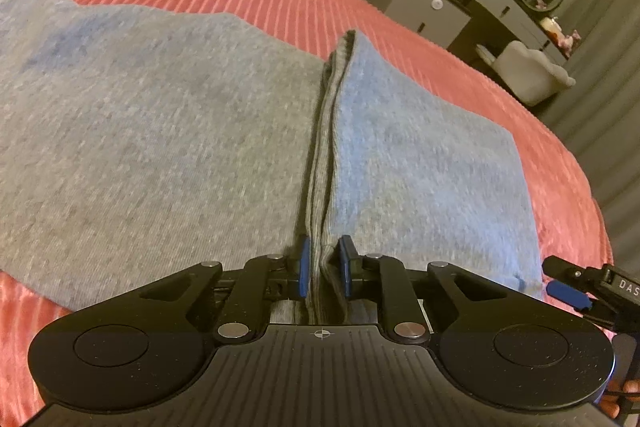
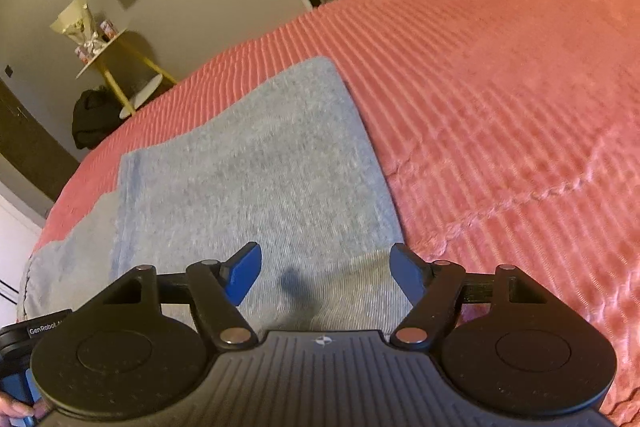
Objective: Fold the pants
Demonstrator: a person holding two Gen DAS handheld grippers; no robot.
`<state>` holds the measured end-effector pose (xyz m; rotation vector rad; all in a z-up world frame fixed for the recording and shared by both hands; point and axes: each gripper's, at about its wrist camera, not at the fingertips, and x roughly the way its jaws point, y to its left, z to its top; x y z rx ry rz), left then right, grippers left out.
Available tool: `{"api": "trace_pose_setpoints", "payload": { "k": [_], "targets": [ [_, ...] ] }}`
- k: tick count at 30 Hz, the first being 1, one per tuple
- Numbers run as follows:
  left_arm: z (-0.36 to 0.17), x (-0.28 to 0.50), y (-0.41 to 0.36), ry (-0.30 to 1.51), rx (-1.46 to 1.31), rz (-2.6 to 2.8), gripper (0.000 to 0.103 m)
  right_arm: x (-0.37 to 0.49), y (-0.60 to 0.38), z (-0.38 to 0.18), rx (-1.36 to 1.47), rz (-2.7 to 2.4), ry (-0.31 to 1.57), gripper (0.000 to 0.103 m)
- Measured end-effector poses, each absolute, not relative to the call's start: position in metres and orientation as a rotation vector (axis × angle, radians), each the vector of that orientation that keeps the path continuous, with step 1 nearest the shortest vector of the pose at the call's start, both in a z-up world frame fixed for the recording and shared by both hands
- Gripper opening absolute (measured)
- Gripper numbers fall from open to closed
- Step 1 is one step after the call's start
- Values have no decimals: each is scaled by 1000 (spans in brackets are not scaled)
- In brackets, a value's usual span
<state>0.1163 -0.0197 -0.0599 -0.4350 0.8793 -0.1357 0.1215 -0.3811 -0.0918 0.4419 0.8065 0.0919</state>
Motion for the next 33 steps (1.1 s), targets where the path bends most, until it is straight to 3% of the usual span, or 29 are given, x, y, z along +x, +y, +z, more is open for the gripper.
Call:
{"api": "trace_pose_setpoints", "payload": {
  "k": [1, 6, 8, 9, 14, 19, 23, 26, 30, 33],
  "targets": [
    [-59, 116, -19, 874, -439, -138, 17, 120, -381, -91, 435, 94, 796, 58],
    [-42, 103, -16, 805, -456, -167, 15, 124, -372, -90, 383, 99, 809, 37],
    [-34, 95, -17, 772, -413, -164, 13, 126, -367, -91, 370, 129, 820, 35],
    [-34, 92, -18, 770, -386, -140, 1, 127, -365, -92, 354, 131, 828, 35],
    [-53, 104, -11, 881, -340, -1, 2, 140, -359, -101, 325, 123, 907, 35],
    [-50, 108, -20, 871, -361, -62, 32, 141, -368, -105, 410, 135, 895, 41],
    [-47, 108, -20, 850, -422, -74, 34, 142, -372, -107, 439, 141, 897, 44],
    [-46, 109, -17, 820, -458, -88, 49, 141, -372, -108, 450, 150, 893, 47],
    [-44, 105, -9, 761, -558, -99, 50, 144, -375, -109, 482, 155, 896, 49],
    [-40, 102, -1, 706, -623, -111, 58, 144, -377, -110, 502, 158, 895, 49]
  ]
}}
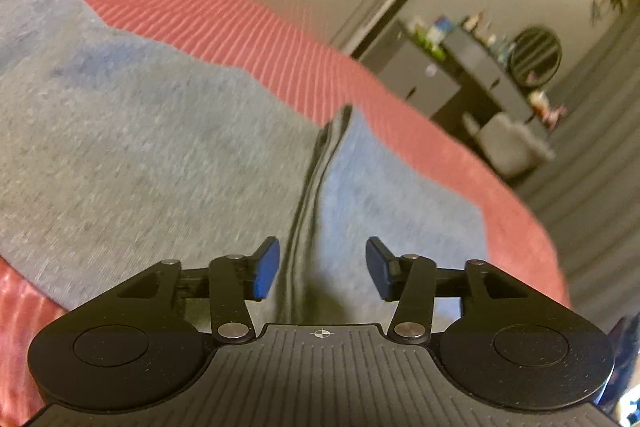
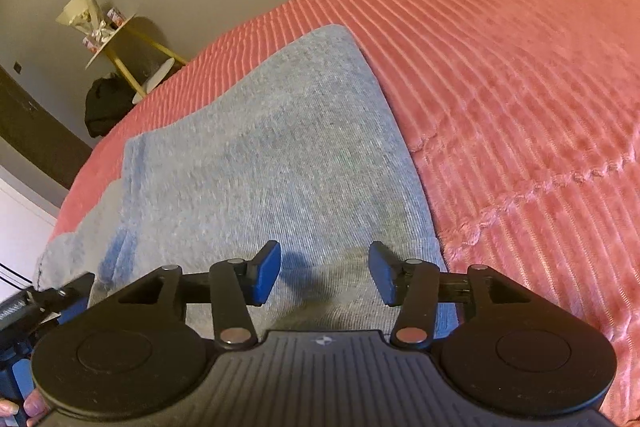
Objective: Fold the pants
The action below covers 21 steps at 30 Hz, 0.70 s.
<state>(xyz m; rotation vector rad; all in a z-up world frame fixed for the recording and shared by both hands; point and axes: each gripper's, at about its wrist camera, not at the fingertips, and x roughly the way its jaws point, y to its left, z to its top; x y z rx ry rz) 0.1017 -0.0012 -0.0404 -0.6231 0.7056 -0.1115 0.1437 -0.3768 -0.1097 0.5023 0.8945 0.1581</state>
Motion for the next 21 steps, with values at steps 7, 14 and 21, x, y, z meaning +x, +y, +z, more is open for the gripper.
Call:
{"api": "trace_pose_setpoints", "payload": {
  "k": [7, 14, 21],
  "targets": [
    [-62, 125, -15, 931, -617, -185, 64, 145, -368, -109, 456, 157, 909, 54],
    [-66, 137, -35, 965, -502, -181, 58, 146, -356, -107, 367, 153, 922, 57],
    [-59, 140, -58, 969, -336, -159, 32, 145, -351, -105, 321, 154, 924, 62]
  ]
}}
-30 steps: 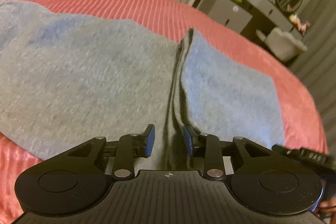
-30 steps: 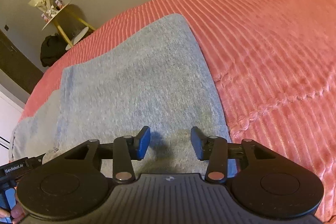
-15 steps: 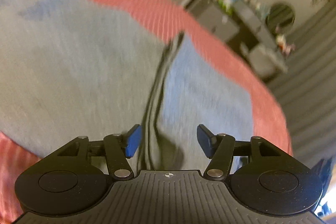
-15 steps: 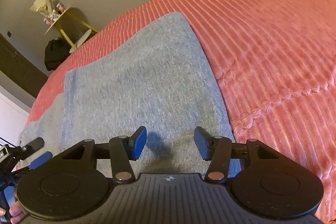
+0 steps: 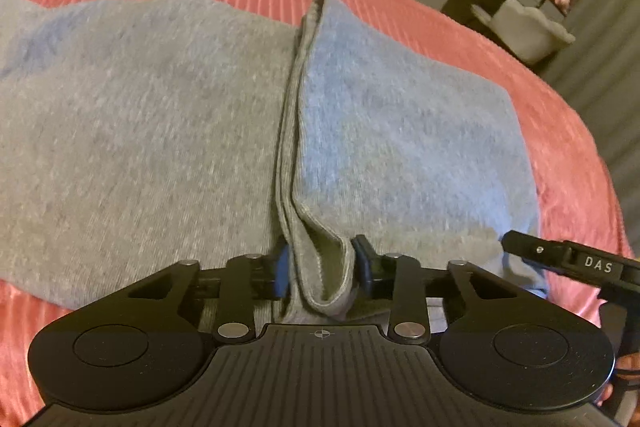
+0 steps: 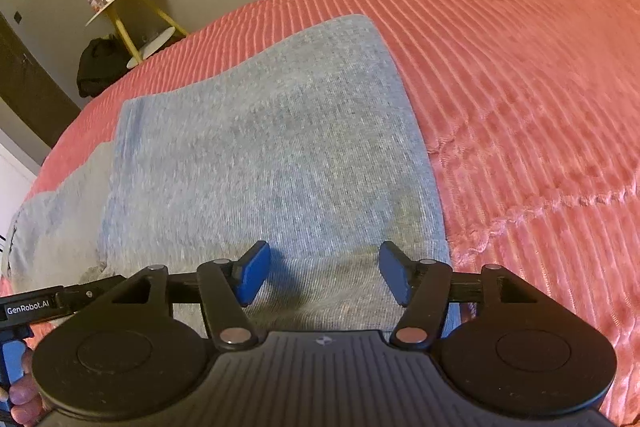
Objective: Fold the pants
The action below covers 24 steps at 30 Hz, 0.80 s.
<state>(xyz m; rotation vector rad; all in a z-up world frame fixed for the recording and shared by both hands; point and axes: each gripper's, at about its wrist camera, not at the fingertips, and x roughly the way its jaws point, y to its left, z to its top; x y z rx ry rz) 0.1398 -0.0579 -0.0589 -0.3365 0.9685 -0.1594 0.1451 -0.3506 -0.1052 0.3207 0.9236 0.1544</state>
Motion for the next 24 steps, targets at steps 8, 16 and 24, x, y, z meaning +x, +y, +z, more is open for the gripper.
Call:
{"api": "trace_pose_setpoints", "payload": {
  "k": [8, 16, 24],
  "targets": [
    [-58, 138, -56, 953, -356, -142, 19, 144, -348, -103, 285, 146, 921, 65],
    [-56, 129, -48, 939, -352, -137, 17, 142, -344, -99, 237, 126, 909, 68],
    [-53, 125, -53, 930, -328, -126, 17, 139, -342, -96, 195, 104, 891, 70]
  ]
}}
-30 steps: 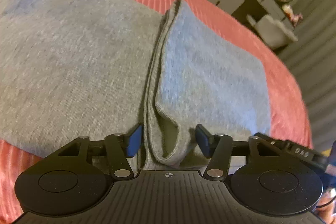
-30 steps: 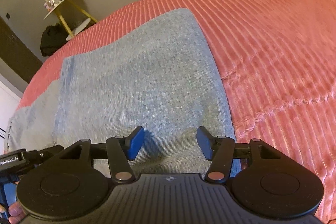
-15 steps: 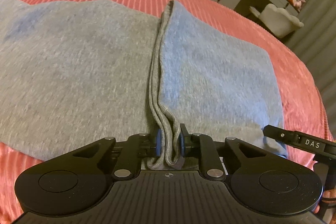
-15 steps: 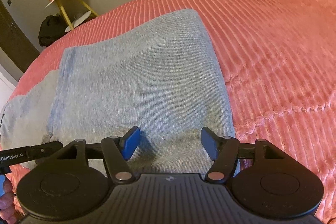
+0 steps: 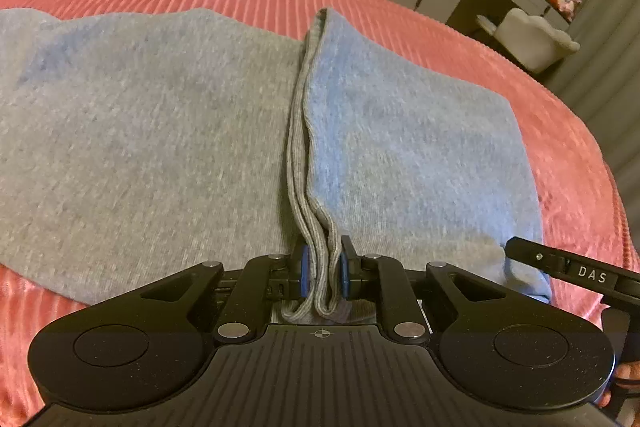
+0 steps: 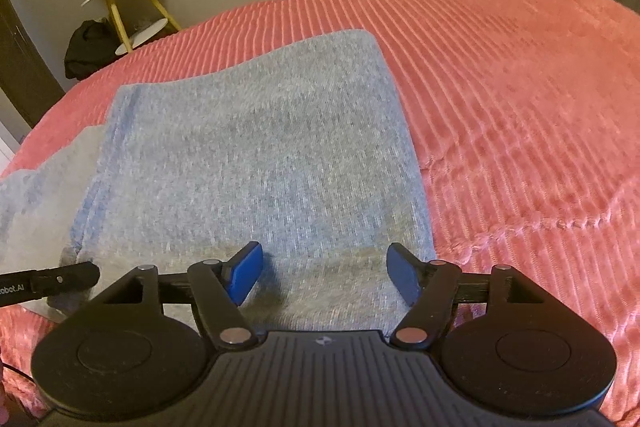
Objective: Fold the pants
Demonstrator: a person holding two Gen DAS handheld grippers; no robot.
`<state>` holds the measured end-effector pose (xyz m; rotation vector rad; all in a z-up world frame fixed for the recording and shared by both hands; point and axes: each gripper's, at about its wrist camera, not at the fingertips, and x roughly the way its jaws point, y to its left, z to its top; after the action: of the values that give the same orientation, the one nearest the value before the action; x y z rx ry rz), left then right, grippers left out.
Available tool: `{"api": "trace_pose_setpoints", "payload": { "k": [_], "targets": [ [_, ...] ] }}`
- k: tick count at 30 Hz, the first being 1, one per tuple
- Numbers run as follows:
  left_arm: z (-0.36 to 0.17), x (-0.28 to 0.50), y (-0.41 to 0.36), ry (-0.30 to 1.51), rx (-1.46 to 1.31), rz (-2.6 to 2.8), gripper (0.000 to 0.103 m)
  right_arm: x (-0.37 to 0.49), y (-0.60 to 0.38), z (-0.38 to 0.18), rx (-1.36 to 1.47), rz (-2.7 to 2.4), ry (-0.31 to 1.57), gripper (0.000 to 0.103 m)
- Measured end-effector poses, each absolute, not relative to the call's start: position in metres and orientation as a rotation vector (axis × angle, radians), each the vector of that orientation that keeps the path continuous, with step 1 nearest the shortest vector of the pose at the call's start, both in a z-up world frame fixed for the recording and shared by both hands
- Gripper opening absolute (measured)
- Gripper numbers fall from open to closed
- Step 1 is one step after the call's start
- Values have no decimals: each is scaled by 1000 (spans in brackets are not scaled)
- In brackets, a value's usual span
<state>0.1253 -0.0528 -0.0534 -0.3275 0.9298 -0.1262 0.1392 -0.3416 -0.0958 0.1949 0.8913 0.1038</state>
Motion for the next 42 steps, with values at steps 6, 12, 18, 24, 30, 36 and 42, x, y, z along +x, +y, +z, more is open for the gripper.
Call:
{"api": "trace_pose_setpoints", "payload": {
  "k": [6, 12, 18, 24, 30, 36, 42],
  "targets": [
    [-52, 125, -56, 927, -301, -121, 17, 137, -342, -94, 180, 94, 879, 72],
    [-47, 122, -59, 909, -285, -105, 16, 137, -345, -94, 202, 100, 877, 72],
    [-39, 113, -64, 874, -242, -97, 15, 136, -352, -94, 251, 107, 869, 72],
    [-48, 114, -65, 885, -225, -79, 15, 137, -354, -95, 268, 108, 865, 72],
    [-48, 114, -65, 886, -216, -79, 15, 139, -355, -95, 270, 109, 872, 72],
    [-49, 114, -63, 890, -227, -81, 15, 139, -352, -95, 254, 105, 874, 72],
    [-48, 115, -61, 890, -241, -85, 15, 139, -352, -96, 244, 106, 877, 73]
  ]
}}
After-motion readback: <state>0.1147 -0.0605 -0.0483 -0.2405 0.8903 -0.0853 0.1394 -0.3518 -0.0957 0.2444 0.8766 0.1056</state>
